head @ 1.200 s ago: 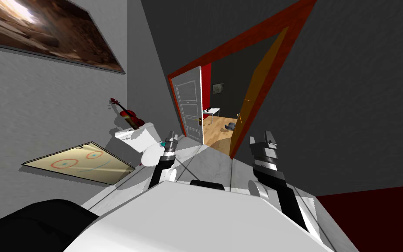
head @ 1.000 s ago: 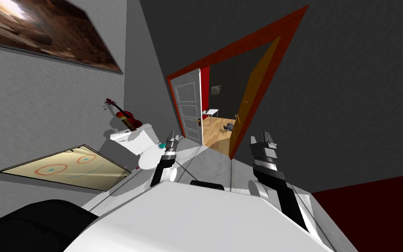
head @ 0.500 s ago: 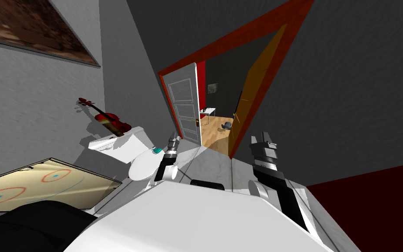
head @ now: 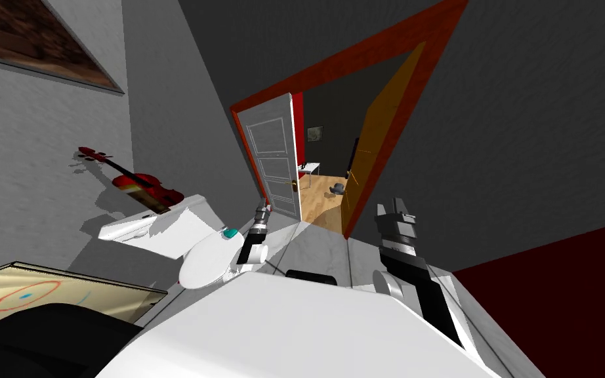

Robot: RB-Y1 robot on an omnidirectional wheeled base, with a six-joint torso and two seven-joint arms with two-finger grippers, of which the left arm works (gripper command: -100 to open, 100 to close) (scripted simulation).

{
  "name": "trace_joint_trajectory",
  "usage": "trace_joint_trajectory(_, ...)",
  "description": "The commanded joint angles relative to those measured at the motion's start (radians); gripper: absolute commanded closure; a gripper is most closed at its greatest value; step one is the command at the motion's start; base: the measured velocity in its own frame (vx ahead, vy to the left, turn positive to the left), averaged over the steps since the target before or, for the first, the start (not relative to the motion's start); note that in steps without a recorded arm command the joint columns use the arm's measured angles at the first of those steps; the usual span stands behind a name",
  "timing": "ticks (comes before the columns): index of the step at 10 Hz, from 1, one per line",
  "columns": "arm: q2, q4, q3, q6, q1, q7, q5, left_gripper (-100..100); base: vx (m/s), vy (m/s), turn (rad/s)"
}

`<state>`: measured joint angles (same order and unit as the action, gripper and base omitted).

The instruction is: Push the door open

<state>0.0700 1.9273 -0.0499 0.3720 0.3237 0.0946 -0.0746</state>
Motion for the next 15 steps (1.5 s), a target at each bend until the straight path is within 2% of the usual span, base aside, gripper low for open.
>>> trace_joint_trajectory(1, 0.002, -0.034, -0.009, -0.001, -0.021, 0.002, 0.0, -100, 0.064, 0.107, -0.119)
trace_joint_trajectory(15, 0.019, -0.426, -0.119, -0.002, -0.269, 0.014, -0.008, -100, 0.072, 0.117, -0.149)
